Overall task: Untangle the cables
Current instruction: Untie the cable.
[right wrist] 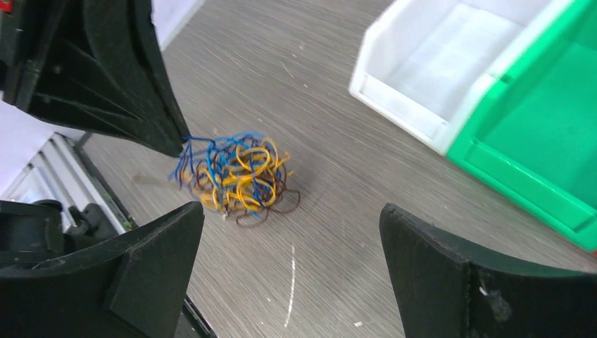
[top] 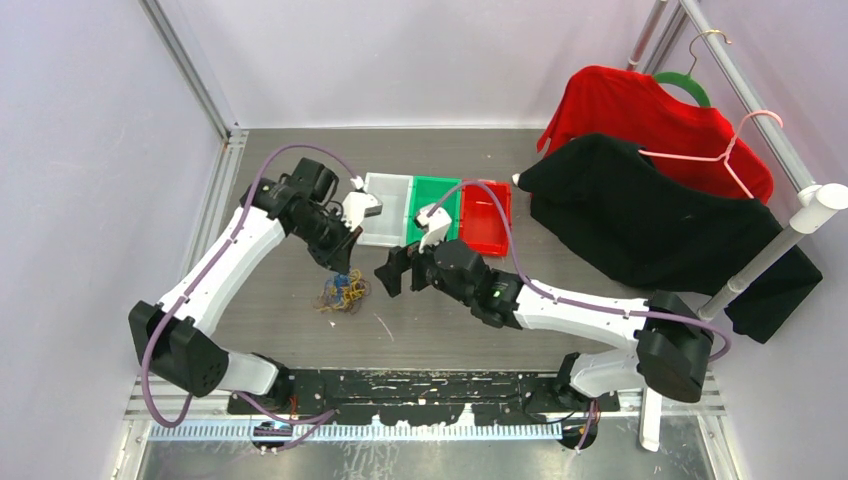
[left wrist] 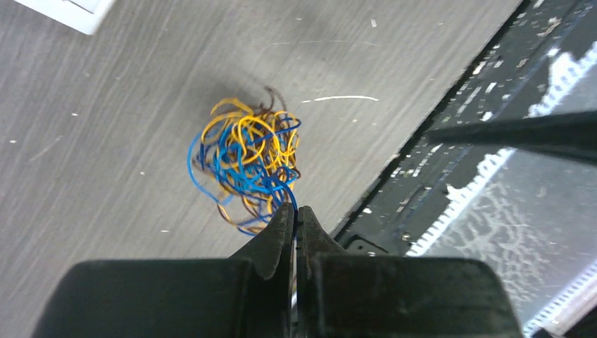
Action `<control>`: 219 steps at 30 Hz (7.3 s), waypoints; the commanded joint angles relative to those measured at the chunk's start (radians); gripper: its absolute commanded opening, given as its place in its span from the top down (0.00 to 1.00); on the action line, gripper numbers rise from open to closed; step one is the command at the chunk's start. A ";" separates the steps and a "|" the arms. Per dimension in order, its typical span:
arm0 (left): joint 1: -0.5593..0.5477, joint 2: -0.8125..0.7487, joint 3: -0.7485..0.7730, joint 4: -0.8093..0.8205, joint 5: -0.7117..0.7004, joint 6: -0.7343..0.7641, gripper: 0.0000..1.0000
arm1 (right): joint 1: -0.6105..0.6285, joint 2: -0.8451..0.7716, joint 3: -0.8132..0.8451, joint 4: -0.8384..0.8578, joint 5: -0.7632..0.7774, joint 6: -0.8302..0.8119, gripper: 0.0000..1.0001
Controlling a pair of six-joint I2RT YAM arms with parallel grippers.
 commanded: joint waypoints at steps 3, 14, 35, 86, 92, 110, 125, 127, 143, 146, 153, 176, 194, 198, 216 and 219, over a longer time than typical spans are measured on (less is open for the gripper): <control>-0.002 -0.040 0.094 -0.127 0.140 -0.088 1.00 | 0.039 0.022 0.014 0.247 -0.054 -0.046 0.00; -0.003 -0.062 0.182 -0.198 0.264 -0.080 1.00 | 0.051 0.054 -0.036 0.378 -0.063 0.024 0.01; -0.020 -0.038 0.279 -0.239 0.322 -0.110 1.00 | 0.052 0.121 -0.055 0.564 -0.051 0.095 0.03; -0.064 -0.191 0.816 0.370 -0.243 -0.202 1.00 | 0.158 0.496 -0.156 0.605 0.246 0.333 0.27; -0.064 -0.193 0.892 0.563 -0.419 -0.135 1.00 | 0.183 0.518 -0.166 0.567 0.292 0.366 0.27; -0.065 -0.276 0.791 0.519 -0.247 -0.106 1.00 | 0.186 0.255 -0.165 0.450 0.244 0.251 0.00; -0.064 -0.382 0.574 0.391 -0.218 -0.128 1.00 | 0.186 0.301 0.103 0.375 -0.161 0.114 0.12; -0.064 -0.387 0.571 0.379 -0.207 -0.135 1.00 | 0.187 0.322 0.118 0.382 -0.186 0.118 0.16; -0.065 -0.366 0.613 0.363 -0.174 -0.144 1.00 | 0.187 0.586 0.349 0.438 -0.170 0.158 0.29; -0.064 -0.368 0.615 0.363 -0.181 -0.134 1.00 | 0.189 0.625 0.383 0.438 -0.166 0.161 0.32; -0.064 -0.336 0.700 0.363 -0.171 -0.135 1.00 | 0.187 0.723 0.486 0.355 -0.035 0.136 0.53; -0.064 -0.165 1.139 0.950 -0.472 0.048 1.00 | 0.185 0.643 0.148 0.402 0.139 0.136 0.52; -0.064 -0.463 0.127 0.192 -0.150 -0.095 0.58 | 0.177 0.420 0.070 0.375 0.139 0.116 0.67; -0.064 -0.453 0.017 0.147 -0.039 -0.145 0.39 | 0.176 0.409 0.055 0.406 0.115 0.139 0.75; -0.049 -0.362 -0.264 0.145 0.066 0.322 0.47 | 0.175 0.361 0.048 0.448 -0.024 0.140 0.99; -0.031 -0.338 -0.236 0.107 0.120 0.422 0.45 | 0.175 0.361 0.046 0.466 -0.055 0.132 0.99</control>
